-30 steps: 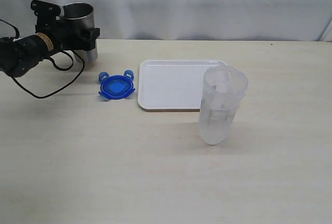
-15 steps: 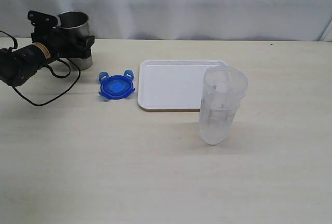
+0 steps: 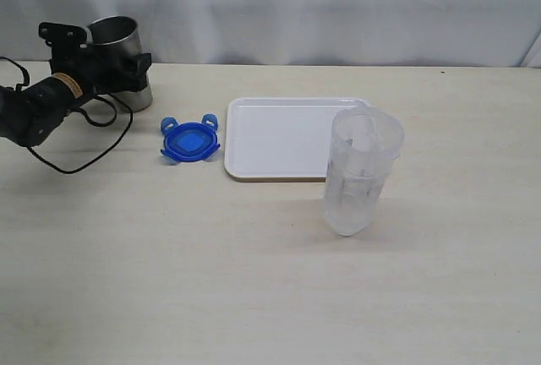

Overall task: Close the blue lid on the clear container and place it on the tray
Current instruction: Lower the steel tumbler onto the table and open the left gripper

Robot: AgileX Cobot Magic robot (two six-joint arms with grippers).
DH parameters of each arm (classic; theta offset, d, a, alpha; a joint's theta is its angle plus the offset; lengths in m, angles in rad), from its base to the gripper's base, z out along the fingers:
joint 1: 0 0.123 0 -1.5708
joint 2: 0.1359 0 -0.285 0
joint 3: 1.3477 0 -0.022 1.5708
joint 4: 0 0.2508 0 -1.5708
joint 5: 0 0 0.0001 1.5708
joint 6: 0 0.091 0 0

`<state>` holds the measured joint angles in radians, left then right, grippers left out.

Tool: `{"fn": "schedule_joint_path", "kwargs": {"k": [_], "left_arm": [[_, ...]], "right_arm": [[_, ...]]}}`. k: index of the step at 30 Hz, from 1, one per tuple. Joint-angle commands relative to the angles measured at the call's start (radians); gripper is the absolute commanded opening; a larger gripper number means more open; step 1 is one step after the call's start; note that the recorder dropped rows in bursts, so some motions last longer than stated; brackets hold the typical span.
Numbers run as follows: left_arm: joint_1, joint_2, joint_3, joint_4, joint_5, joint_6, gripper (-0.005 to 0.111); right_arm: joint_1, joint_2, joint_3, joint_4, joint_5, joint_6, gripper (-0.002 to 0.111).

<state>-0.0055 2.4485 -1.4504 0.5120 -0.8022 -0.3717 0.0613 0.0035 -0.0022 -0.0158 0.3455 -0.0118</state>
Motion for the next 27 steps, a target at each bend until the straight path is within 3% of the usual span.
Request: {"fn": "schedule_joint_path", "kwargs": {"k": [1,27], "left_arm": [[-0.002,0.005,-0.041,-0.031,-0.071,0.039,0.0],[-0.002,0.017,-0.087,0.035,0.051,-0.002,0.0]], "right_arm": [[-0.004,-0.004,0.002,0.001,0.0,0.002,0.004],[-0.004,-0.004,0.002,0.001,0.0,0.002,0.004]]}}
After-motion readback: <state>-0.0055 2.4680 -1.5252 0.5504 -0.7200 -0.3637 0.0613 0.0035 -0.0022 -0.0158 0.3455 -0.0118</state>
